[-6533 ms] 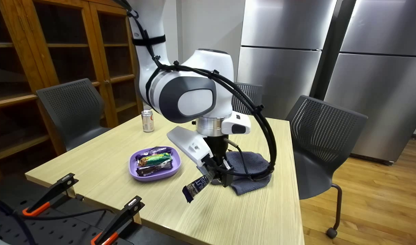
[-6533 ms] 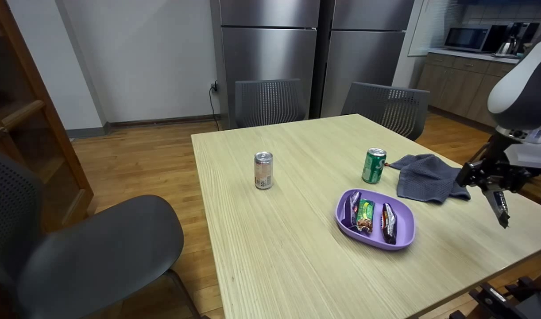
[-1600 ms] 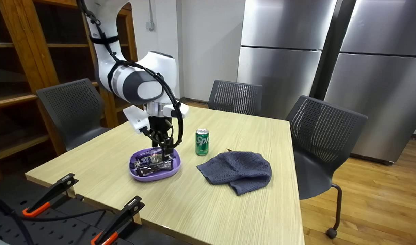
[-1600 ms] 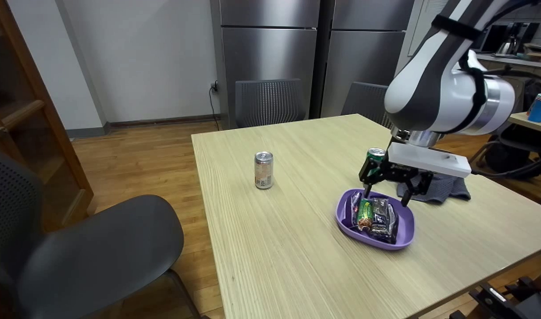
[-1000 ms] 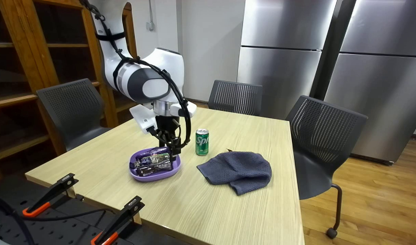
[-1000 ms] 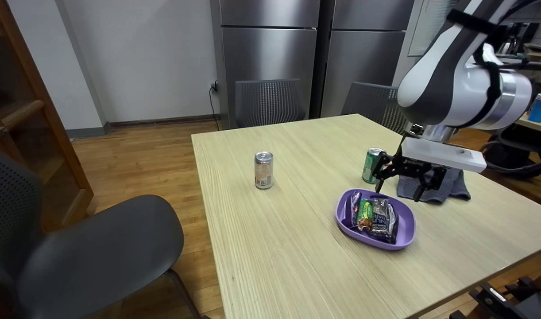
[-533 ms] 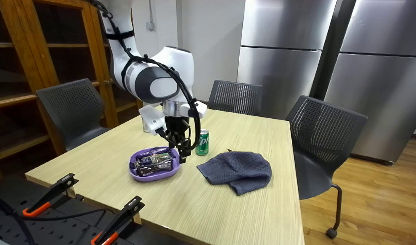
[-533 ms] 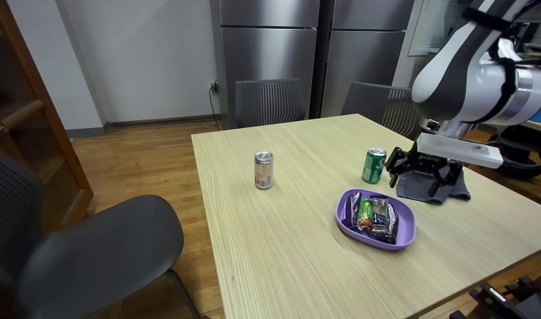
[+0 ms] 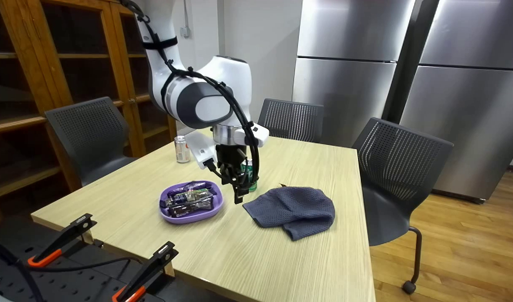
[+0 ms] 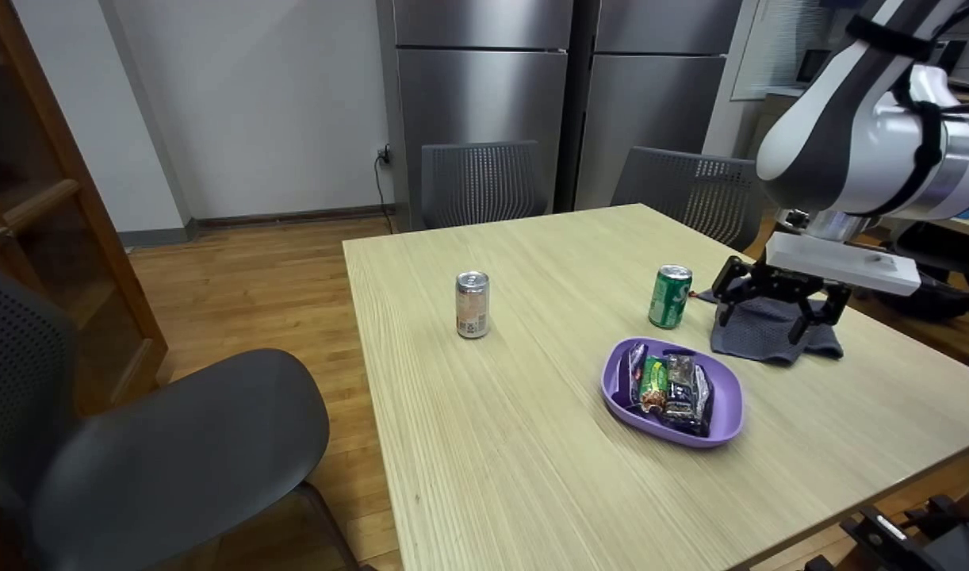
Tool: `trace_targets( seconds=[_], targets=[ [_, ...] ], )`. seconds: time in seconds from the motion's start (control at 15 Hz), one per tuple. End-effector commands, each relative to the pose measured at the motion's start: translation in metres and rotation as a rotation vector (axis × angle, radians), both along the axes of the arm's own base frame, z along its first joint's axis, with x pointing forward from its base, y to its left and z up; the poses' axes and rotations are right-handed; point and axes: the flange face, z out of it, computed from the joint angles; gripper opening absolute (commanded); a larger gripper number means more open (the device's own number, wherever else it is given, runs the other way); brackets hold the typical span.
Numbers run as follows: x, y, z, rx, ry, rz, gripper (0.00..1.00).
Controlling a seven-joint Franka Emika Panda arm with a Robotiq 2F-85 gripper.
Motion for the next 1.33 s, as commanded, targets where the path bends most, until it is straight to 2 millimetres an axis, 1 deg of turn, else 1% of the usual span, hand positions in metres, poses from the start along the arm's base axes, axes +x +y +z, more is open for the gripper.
trace_targets(
  seconds=[0.0, 0.4, 0.6, 0.73, 1.27],
  targets=[
    [0.006, -0.014, 0.004, -0.017, -0.019, -0.023, 1.0],
    [0.011, -0.033, 0.003, -0.057, -0.039, -0.066, 1.0],
    [0.011, -0.038, 0.002, -0.068, -0.041, -0.078, 1.0],
    [0.006, -0.039, 0.001, -0.056, -0.03, -0.066, 1.0],
    [0.006, -0.041, 0.001, -0.062, -0.033, -0.07, 1.0]
  ],
)
